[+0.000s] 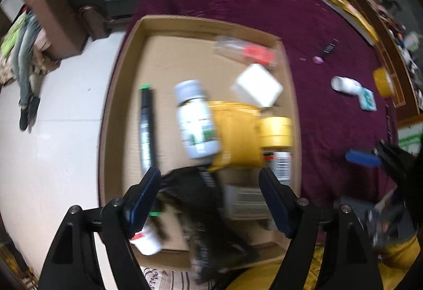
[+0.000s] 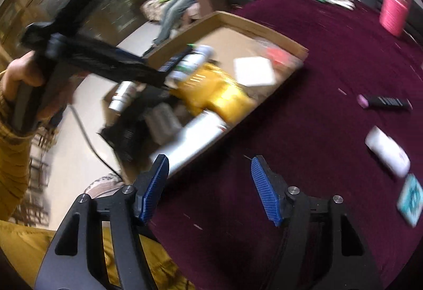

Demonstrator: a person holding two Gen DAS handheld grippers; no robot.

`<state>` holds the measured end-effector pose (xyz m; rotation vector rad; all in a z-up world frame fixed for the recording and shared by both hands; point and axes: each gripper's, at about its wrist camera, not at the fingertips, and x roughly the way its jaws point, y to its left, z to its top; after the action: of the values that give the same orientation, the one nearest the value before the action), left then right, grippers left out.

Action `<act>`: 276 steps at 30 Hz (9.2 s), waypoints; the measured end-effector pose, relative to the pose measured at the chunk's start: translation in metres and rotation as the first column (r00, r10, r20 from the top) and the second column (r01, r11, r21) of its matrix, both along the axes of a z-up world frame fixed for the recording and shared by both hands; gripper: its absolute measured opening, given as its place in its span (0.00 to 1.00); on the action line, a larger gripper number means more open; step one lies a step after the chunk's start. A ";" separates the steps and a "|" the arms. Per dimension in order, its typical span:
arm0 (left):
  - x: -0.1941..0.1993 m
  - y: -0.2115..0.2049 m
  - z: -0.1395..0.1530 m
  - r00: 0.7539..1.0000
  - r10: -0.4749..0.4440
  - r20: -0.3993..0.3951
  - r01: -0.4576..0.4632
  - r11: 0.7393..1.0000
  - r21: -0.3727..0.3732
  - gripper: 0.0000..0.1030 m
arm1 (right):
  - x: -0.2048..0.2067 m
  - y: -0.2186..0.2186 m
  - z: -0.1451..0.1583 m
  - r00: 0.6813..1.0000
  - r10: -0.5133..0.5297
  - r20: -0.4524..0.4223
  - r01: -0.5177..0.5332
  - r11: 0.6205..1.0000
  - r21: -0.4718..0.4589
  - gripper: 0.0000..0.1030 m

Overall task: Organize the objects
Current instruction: 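Move both open grippers back over the remaining items on the table, then grasp the white pill bottle with the left gripper, then grasp the teal-printed card packet with the right gripper, then carry the white bottle and teal packet over the cardboard tray with both grippers, then lower the bottle into the tray with the left gripper while the right gripper drops the packet there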

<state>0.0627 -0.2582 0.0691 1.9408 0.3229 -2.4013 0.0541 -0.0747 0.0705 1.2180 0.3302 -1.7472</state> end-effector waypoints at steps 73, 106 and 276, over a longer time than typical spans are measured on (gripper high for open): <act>-0.079 0.217 -0.066 0.914 -0.405 0.024 0.403 0.912 0.076 0.33 | -0.159 0.181 -0.062 0.827 -0.562 -0.021 0.559 0.818 0.139 0.54; -0.077 0.220 -0.055 0.920 -0.391 -0.023 0.391 0.920 0.027 0.33 | -0.104 0.179 -0.016 0.869 -0.495 0.008 0.494 0.866 -0.075 0.10; -0.029 -0.053 -0.034 0.989 0.117 -0.089 -0.121 0.992 -0.043 0.33 | -0.079 -0.079 0.024 0.992 -0.125 -0.029 0.120 0.983 -0.137 0.11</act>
<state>0.0341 -0.3116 0.0351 1.7493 0.3692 -2.3980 -0.0247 -0.1533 0.0943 1.1290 0.1588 -1.8683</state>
